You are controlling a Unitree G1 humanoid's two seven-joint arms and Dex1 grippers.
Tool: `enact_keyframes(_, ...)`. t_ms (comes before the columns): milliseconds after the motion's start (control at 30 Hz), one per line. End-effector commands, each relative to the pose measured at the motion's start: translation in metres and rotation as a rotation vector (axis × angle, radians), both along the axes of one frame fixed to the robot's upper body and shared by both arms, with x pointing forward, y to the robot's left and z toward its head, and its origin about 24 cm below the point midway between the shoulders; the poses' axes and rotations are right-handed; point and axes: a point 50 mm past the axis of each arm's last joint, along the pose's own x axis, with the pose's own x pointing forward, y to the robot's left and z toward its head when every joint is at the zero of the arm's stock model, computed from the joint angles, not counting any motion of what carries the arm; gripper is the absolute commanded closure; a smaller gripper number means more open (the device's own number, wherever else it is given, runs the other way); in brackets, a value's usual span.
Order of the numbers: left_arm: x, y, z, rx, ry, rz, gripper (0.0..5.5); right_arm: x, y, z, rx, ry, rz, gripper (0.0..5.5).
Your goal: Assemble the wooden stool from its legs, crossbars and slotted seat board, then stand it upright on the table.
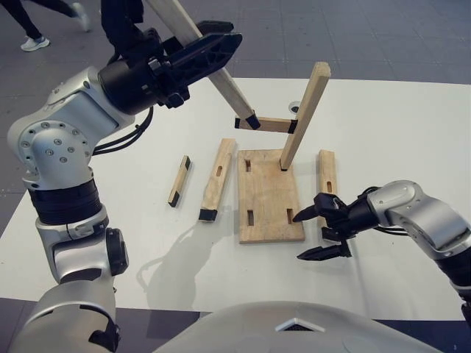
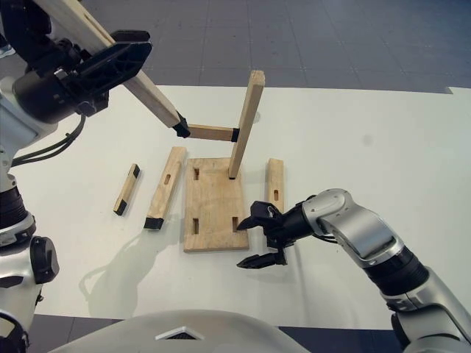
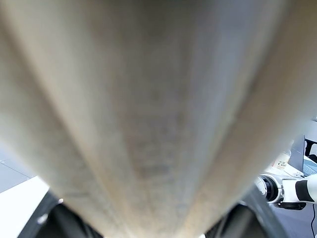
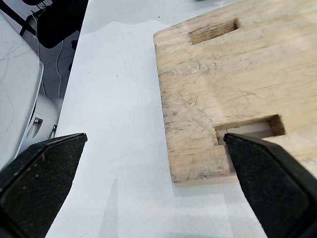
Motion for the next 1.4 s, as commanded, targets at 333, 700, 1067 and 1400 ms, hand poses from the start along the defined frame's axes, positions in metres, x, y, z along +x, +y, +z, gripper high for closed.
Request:
enact_keyframes(333,-0.005,0.004,0.000,0.005,-0.019,0.019,3.45,-0.001,-0.022,-0.012,-0.157,-0.043,0.054,0.40)
enact_keyframes(700,-0.012,0.010,-0.007,0.023,-0.026,0.038,3.45,0.004,-0.064,-0.003,-0.287,-0.043,0.056,0.40)
enact_keyframes(1067,-0.021,0.016,-0.044,0.197,0.076,-0.030,3.45,0.025,-0.056,0.009,-0.239,-0.131,0.022,0.40)
enact_keyframes(1400,-0.002,0.016,-0.106,0.267,0.173,0.126,3.45,0.046,-0.043,0.038,-0.166,-0.240,-0.006,0.40)
